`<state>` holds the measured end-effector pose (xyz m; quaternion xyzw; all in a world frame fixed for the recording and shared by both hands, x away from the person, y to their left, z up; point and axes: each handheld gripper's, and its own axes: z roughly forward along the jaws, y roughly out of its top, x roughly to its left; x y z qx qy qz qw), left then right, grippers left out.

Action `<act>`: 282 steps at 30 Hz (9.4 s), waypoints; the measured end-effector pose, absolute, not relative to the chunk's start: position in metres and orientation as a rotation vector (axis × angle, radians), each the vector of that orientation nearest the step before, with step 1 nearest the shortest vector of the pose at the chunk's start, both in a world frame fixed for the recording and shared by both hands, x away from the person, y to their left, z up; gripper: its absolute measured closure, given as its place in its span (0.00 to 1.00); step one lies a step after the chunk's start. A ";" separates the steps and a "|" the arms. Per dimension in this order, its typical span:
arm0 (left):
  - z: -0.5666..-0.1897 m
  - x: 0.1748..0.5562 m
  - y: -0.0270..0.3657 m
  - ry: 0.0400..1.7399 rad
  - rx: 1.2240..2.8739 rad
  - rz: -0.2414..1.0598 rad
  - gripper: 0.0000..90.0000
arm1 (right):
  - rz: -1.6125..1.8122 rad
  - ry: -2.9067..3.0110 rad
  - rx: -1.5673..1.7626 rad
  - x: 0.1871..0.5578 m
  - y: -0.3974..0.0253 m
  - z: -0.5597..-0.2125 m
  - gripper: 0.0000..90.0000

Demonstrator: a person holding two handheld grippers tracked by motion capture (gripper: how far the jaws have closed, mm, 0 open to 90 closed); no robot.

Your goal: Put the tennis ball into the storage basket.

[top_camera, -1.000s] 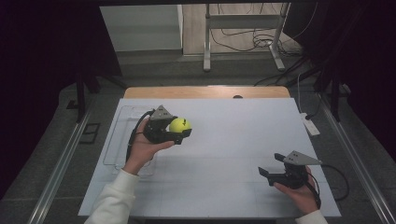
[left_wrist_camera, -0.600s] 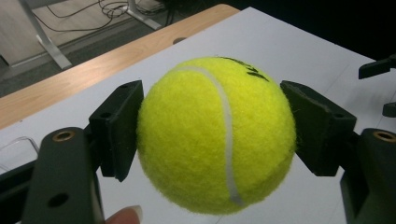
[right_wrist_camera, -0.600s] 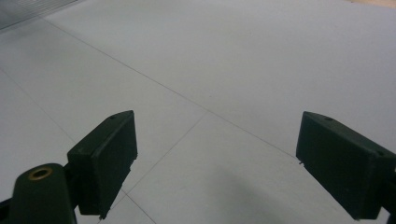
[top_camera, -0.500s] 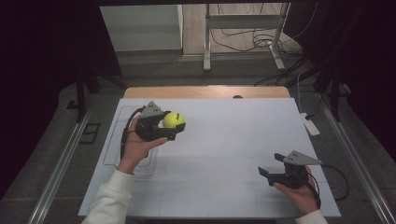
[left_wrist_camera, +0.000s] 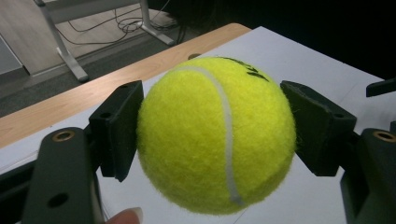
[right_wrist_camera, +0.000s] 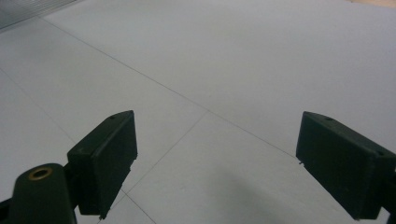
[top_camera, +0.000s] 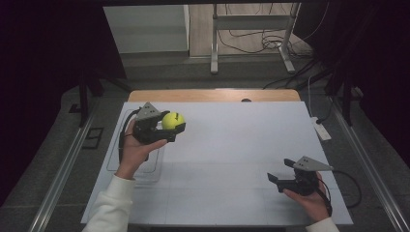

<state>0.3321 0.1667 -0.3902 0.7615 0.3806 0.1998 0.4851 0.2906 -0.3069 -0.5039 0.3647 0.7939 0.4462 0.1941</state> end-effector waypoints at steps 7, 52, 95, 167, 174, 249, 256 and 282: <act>-0.389 0.331 0.172 0.934 1.830 0.506 0.29 | 1.251 2.227 1.023 0.291 -0.307 -0.504 0.14; -0.398 0.352 0.203 1.092 1.786 0.587 0.29 | 1.276 2.206 1.038 0.288 -0.310 -0.502 0.14; -0.409 0.383 0.228 1.221 1.771 0.644 0.29 | 1.270 2.213 1.039 0.289 -0.310 -0.503 0.14; -0.432 0.435 0.286 1.504 1.744 0.680 0.29 | 1.266 2.215 1.045 0.290 -0.309 -0.504 0.14; -0.432 0.433 0.288 1.513 1.745 0.664 0.29 | 1.264 2.215 1.045 0.289 -0.309 -0.504 0.14; -0.476 0.441 0.282 1.581 1.976 0.469 0.29 | 1.257 2.215 1.048 0.290 -0.309 -0.505 0.14; -0.482 0.443 0.280 1.592 1.997 0.456 0.29 | 1.257 2.217 1.049 0.290 -0.309 -0.505 0.14; -0.498 0.451 0.269 1.613 2.088 0.459 0.29 | 1.257 2.219 1.050 0.290 -0.309 -0.506 0.14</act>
